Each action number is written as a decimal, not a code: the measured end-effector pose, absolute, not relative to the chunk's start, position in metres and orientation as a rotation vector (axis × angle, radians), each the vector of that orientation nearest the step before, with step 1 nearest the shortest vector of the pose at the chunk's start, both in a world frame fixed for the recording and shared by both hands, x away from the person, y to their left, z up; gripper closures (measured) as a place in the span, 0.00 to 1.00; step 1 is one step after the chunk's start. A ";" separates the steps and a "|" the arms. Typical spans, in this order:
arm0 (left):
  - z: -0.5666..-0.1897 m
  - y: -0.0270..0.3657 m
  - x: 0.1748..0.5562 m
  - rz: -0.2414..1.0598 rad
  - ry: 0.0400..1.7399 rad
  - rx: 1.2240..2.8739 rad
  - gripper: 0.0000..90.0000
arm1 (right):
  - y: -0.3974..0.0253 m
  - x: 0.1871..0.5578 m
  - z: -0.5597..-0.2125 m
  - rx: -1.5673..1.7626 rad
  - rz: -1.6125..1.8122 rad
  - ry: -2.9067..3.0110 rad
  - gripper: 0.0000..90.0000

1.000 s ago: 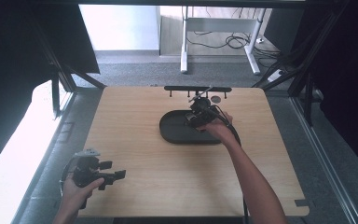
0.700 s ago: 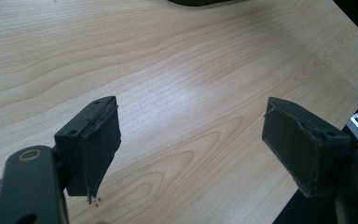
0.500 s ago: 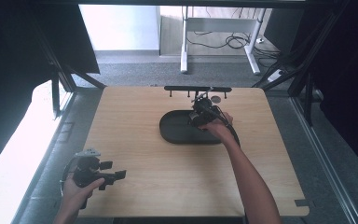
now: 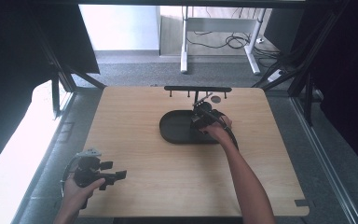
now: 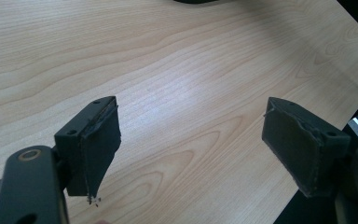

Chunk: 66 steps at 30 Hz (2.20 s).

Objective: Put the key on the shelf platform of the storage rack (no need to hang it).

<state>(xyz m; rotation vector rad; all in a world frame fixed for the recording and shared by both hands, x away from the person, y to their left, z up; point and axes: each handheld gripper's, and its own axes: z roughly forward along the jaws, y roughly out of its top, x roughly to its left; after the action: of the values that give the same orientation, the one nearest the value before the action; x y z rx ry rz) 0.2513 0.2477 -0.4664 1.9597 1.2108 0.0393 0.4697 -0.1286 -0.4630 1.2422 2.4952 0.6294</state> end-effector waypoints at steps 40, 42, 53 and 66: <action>-0.468 0.245 0.252 0.030 1.206 1.973 0.22 | -0.144 0.478 -0.506 1.306 0.503 2.493 0.52; -0.468 0.245 0.252 0.030 1.207 1.972 0.22 | -0.145 0.477 -0.503 1.309 0.524 2.479 0.48; -0.469 0.242 0.252 0.029 1.202 1.980 0.22 | -0.148 0.454 -0.472 1.230 0.650 2.488 0.44; -0.469 0.240 0.251 0.029 1.198 1.986 0.22 | -0.165 0.403 -0.452 1.110 0.787 2.513 0.42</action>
<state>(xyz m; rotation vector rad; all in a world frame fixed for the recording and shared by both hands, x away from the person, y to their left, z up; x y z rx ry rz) 0.2512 0.2401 -0.4687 1.9855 1.1983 0.0286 0.4031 -0.1648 -0.4519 1.1100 2.5131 0.7870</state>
